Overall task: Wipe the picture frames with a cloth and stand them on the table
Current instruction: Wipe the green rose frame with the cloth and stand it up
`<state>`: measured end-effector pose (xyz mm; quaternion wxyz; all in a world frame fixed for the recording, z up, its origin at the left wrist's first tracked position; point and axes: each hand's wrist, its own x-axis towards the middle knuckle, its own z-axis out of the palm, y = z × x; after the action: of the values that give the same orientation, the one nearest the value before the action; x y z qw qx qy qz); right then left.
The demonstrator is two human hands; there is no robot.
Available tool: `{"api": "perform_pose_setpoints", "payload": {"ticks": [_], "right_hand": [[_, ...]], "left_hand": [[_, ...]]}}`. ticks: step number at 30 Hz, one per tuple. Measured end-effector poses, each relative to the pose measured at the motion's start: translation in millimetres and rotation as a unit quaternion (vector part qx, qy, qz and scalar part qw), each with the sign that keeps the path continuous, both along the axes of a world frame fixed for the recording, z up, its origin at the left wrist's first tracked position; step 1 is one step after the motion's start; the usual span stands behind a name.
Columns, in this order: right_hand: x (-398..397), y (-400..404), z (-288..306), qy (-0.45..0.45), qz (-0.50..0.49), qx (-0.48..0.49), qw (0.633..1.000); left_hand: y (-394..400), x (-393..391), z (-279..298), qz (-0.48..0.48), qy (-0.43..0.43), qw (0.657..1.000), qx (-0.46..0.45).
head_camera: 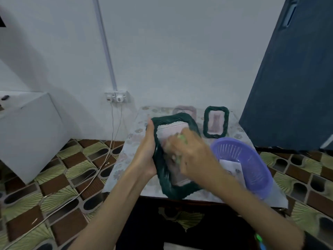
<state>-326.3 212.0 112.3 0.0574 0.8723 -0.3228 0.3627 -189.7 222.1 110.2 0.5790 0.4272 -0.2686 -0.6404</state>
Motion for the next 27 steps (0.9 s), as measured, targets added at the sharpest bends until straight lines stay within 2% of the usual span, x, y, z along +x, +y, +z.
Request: {"api": "perform_pose_setpoints", "payload": {"ticks": [2,4,9,11,13,15,17,20,22,23,25,27], "right_hand": [[-8.9,21.2,-24.3,0.057,0.025,-0.004,0.998],[-18.4,16.2,-29.3,0.067,0.023,0.019,0.997],[-15.8,-29.5,-5.9,-0.047,-0.045,0.048,0.997],[-15.1,-27.2,-7.2,-0.055,-0.044,0.070,0.995],[-17.6,-11.3,-15.8,-0.025,-0.004,0.073,0.997],[-20.6,15.3,-26.6,0.053,0.054,0.076,0.994],[-24.2,18.7,-26.4,0.089,0.070,0.067,0.991],[-20.6,-14.6,0.7,0.009,0.013,0.036,0.999],[-17.3,-36.1,19.1,-0.032,-0.048,-0.001,0.998],[-15.6,-38.5,21.1,-0.036,-0.047,-0.005,0.998],[-14.1,-22.9,13.2,-0.025,0.010,0.010,1.000],[-18.4,5.2,-1.9,0.042,0.090,0.033,0.994]], "left_hand": [[-1.5,6.8,-2.4,-0.002,-0.007,1.000,-0.017],[-1.1,9.9,-1.0,-0.008,-0.031,0.999,-0.029],[-0.3,7.6,4.0,-0.004,-0.073,0.997,0.022],[-1.6,9.0,3.4,0.014,-0.100,0.995,0.024],[-2.8,12.0,2.1,0.025,-0.107,0.994,0.022],[-4.6,16.2,2.6,0.042,-0.114,0.992,0.015],[-5.3,18.3,5.6,0.026,-0.136,0.990,0.009],[-3.3,13.4,10.8,-0.006,-0.156,0.988,0.018],[-1.8,9.4,12.7,-0.016,-0.136,0.991,0.013],[-1.7,7.7,12.7,-0.026,-0.124,0.992,0.013],[-3.0,8.2,7.4,-0.024,-0.113,0.993,0.011],[-3.0,11.3,4.6,-0.011,-0.096,0.995,0.009]]}}
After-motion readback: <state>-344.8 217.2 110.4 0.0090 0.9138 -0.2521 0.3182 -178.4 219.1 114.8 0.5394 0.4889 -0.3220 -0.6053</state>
